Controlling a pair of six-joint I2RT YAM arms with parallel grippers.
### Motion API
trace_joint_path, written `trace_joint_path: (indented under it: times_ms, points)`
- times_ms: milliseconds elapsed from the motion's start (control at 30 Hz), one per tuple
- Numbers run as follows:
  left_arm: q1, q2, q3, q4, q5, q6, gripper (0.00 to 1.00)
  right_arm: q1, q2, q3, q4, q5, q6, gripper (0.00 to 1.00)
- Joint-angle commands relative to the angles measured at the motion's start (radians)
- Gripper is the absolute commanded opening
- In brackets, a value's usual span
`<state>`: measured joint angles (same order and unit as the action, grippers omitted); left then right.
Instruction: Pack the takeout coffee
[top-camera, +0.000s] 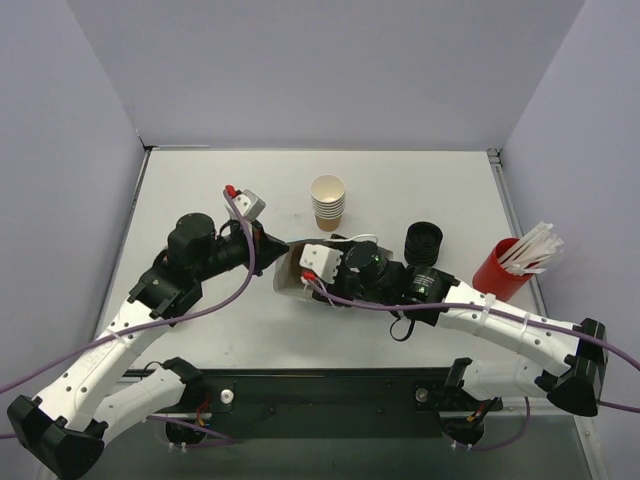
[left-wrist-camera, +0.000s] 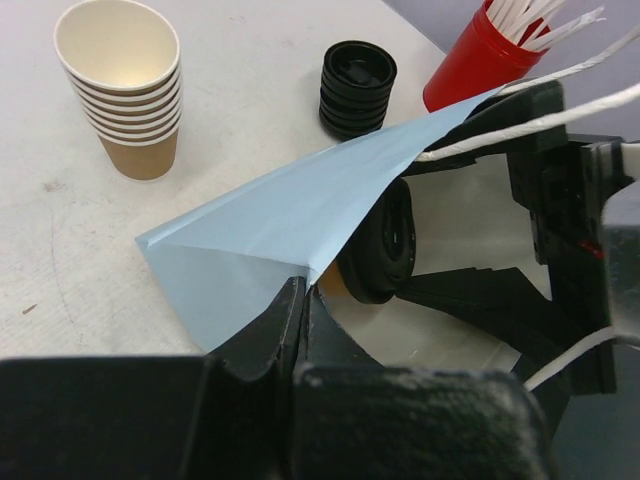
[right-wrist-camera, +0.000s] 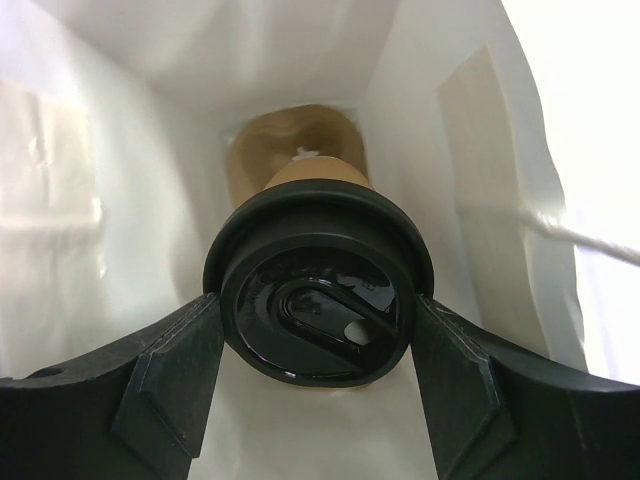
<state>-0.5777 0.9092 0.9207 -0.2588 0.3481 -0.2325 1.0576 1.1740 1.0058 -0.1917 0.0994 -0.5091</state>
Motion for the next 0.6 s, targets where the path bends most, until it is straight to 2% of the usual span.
trace_joint_path:
  times_ms: [0, 233, 433, 567]
  points:
    - [-0.016, -0.032, -0.008, 0.016, 0.002, -0.014, 0.00, 0.007, 0.052, 0.025, 0.046, 0.002, -0.094, 0.40]
    - [-0.020, -0.078, -0.083, 0.052, 0.023, -0.024, 0.00, 0.008, 0.137, 0.054, 0.052, -0.041, -0.115, 0.39]
    - [-0.022, -0.134, -0.108, 0.030, -0.030, -0.036, 0.00, 0.018, 0.145, 0.014, 0.072, -0.009, -0.146, 0.37]
    - [-0.024, -0.187, -0.135, 0.047, -0.047, -0.094, 0.00, 0.019, 0.138, -0.015, 0.084, 0.003, -0.164, 0.37]
